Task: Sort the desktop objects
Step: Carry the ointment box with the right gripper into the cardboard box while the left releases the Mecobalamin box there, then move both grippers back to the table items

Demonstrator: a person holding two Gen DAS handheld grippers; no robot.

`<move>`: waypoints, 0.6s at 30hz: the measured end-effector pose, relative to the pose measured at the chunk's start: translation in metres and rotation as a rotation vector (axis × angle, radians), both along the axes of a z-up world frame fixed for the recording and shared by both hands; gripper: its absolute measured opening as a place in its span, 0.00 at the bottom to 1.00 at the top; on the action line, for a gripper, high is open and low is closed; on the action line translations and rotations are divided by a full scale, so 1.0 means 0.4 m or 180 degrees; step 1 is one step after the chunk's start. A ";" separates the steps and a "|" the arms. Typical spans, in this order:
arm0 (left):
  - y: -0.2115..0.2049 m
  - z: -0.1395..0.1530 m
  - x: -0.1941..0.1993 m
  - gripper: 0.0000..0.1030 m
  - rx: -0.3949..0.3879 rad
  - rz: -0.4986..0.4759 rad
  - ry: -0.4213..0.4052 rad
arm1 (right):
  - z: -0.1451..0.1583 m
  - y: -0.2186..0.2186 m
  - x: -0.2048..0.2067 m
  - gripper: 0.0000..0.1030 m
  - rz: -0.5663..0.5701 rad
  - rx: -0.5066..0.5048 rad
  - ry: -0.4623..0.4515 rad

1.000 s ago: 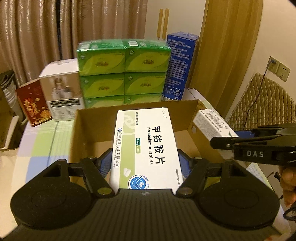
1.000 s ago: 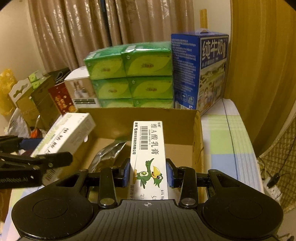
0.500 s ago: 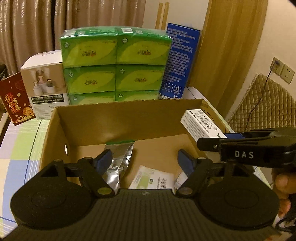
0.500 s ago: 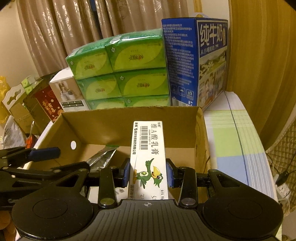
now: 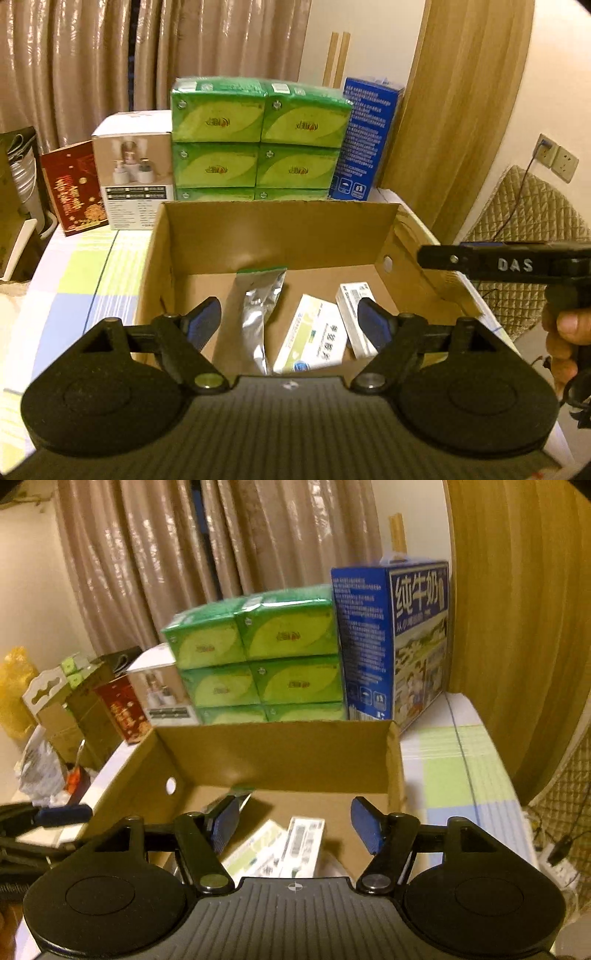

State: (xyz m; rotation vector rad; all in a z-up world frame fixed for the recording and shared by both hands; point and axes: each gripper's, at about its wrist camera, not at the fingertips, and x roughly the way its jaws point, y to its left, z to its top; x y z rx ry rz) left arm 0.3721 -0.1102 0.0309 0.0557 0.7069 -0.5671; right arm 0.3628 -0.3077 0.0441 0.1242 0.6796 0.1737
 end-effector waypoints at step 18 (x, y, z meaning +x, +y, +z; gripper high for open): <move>0.186 -0.062 -0.480 0.89 -0.0003 0.0148 0.0241 | -0.170 0.025 -0.635 0.80 0.0248 -0.0202 0.0393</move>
